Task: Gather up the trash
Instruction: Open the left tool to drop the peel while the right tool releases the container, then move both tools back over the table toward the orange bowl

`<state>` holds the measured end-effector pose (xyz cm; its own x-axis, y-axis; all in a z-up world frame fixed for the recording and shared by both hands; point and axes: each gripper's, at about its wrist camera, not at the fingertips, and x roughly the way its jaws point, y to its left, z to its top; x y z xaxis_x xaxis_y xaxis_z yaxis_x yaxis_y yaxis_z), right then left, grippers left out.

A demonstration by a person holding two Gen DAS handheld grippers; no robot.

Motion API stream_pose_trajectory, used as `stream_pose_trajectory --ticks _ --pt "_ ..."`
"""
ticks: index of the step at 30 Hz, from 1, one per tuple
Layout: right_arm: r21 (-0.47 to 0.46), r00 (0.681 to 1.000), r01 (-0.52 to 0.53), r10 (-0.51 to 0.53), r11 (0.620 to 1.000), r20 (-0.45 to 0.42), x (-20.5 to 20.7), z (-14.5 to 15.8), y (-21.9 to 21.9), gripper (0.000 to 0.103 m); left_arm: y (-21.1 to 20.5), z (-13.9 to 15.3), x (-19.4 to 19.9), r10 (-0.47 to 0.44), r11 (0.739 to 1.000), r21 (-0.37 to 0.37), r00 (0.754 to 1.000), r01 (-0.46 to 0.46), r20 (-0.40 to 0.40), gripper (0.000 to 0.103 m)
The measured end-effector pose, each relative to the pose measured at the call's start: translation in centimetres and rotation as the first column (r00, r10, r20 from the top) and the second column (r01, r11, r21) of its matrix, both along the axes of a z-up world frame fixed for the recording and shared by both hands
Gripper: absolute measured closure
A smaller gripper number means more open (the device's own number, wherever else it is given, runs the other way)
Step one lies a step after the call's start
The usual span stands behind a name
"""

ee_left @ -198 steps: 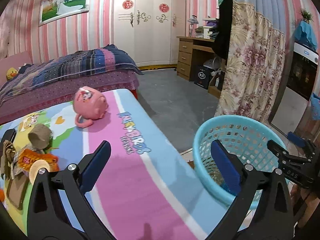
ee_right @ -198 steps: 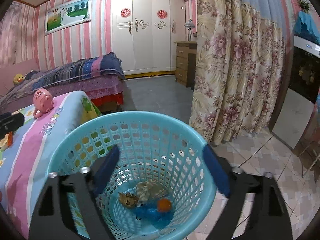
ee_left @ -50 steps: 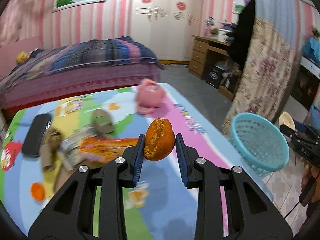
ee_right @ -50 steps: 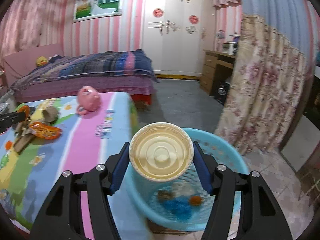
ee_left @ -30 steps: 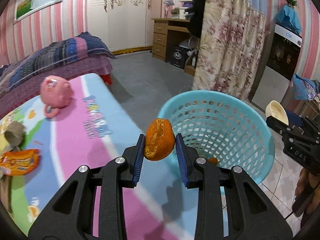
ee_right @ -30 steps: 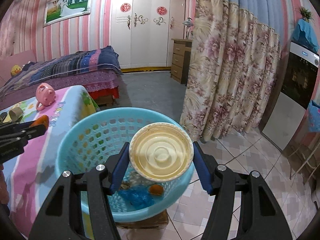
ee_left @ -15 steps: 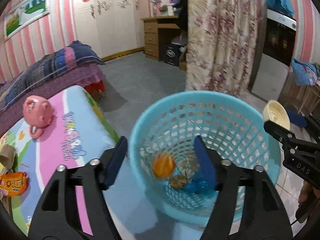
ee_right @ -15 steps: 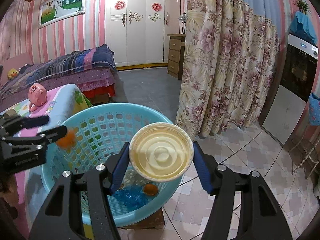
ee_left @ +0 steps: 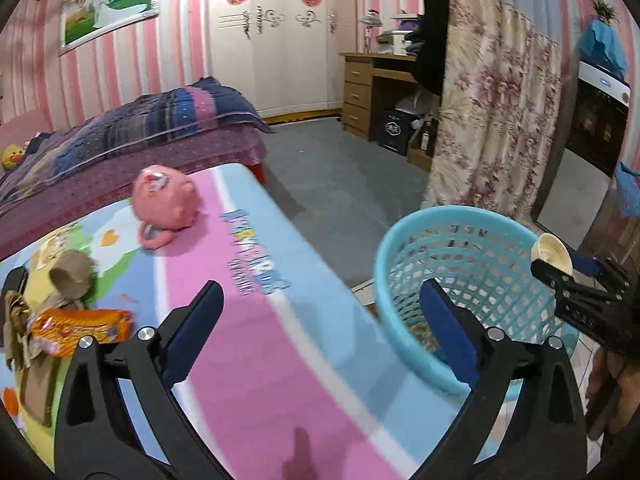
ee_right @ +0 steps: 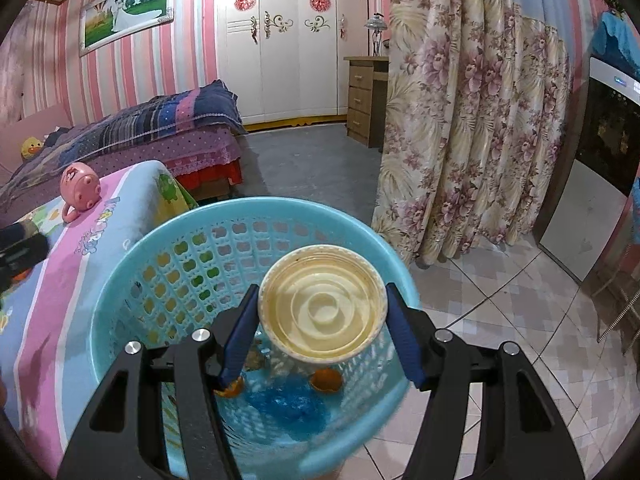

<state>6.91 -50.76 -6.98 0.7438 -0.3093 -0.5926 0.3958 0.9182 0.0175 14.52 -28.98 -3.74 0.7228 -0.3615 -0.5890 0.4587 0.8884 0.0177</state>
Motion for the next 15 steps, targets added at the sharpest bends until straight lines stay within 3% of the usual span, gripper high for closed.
stream_pose_trajectory --ticks 5,10,15 --pt "0.007 1.0 0.005 -0.005 1.0 0.016 1.0 0.5 0.2 0.04 2.5 0.7 0.0 0.046 0.999 0.014 0.999 -0.046 0.014 0.008" --pt "0.018 0.999 0.017 -0.018 1.0 0.041 1.1 1.0 0.7 0.016 5.9 2.1 -0.1 0.103 0.995 0.0 0.994 -0.103 0.037 0.006" --pt "0.001 0.998 0.024 -0.024 1.0 0.061 1.3 2.0 2.7 0.012 9.8 3.2 -0.3 0.158 0.987 -0.004 0.986 -0.158 0.056 0.006"
